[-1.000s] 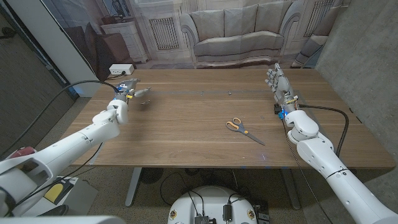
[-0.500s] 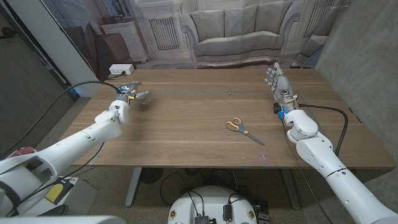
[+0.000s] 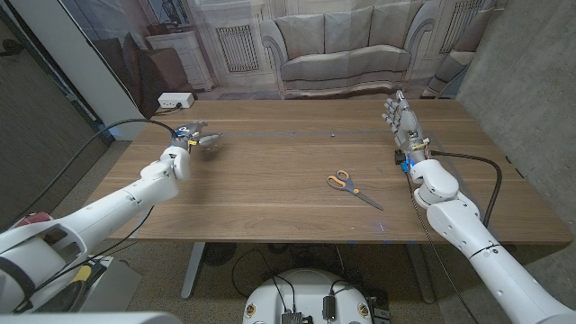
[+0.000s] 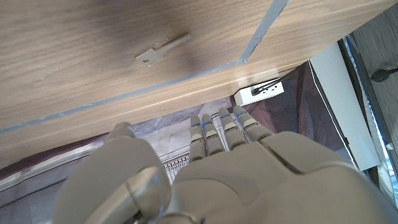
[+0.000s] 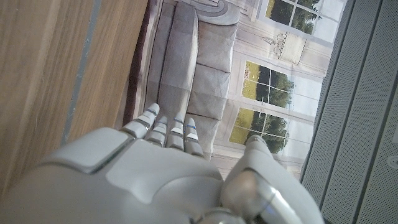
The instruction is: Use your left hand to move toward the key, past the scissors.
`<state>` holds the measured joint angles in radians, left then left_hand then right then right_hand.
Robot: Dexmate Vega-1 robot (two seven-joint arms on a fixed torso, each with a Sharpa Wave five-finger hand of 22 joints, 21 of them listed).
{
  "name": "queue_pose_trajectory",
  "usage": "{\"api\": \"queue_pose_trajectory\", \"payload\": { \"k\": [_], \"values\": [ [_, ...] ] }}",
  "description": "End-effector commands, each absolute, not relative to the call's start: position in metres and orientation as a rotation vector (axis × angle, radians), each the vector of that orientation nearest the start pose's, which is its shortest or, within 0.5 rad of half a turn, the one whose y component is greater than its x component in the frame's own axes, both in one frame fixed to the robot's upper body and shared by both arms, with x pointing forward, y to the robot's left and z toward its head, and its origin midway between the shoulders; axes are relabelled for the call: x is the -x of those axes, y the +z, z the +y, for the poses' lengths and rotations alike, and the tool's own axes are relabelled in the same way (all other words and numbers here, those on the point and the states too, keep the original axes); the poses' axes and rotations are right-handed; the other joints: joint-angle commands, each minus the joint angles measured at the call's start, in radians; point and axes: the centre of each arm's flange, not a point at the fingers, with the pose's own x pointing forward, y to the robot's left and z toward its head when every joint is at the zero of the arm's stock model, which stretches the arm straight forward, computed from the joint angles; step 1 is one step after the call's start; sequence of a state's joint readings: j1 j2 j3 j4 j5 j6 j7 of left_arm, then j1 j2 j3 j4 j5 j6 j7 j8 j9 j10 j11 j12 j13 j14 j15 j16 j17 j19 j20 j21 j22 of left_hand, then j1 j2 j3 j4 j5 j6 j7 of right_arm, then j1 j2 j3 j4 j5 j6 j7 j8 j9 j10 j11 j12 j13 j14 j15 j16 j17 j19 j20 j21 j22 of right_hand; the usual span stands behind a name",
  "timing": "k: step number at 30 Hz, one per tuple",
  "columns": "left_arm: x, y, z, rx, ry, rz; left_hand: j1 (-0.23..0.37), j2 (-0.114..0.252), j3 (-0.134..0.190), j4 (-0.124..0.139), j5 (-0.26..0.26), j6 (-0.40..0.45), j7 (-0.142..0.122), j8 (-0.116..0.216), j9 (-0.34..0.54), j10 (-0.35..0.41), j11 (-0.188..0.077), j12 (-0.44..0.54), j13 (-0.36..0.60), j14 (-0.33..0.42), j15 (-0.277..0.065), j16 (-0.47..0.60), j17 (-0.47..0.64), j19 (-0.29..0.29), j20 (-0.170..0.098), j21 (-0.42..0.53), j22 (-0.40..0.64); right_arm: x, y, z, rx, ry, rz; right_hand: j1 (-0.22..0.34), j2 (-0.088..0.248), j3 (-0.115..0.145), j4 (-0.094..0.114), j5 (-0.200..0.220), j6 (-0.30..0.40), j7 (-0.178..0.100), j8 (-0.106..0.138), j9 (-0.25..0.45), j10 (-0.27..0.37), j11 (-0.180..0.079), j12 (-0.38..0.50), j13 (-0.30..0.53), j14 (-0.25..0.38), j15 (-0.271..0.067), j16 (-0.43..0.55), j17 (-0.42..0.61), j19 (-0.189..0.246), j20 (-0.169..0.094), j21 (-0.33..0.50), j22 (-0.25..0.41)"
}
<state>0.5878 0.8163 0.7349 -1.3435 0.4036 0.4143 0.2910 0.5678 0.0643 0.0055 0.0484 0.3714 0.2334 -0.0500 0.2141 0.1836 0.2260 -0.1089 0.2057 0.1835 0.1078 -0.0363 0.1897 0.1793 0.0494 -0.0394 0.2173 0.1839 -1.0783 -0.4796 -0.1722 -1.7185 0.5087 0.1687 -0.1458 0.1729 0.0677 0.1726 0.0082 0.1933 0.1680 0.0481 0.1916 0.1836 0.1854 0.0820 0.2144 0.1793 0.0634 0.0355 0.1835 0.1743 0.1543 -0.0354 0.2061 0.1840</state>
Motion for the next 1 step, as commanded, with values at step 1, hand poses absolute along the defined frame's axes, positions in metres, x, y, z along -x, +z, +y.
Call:
{"api": "queue_pose_trajectory", "payload": {
  "k": [1],
  "values": [
    [-0.6749,0.0053,0.3886,-1.358,0.489,-0.272,0.008,0.004,-0.003,-0.001,0.006,0.003,0.002,-0.001,0.005,-0.003,0.0,-0.002,0.004,0.008,-0.043,-0.002,0.003,0.002,-0.048,-0.007,0.002,-0.5744,0.0012,-0.2836,-0.038,0.103,-0.706,0.001,0.001,-0.001,-0.003,0.006,0.007,-0.002,0.003,0.004,0.011,0.0,-0.002,0.004,0.009,0.002,0.0,0.005,0.009,-0.013,-0.002,0.001]
  ]
}}
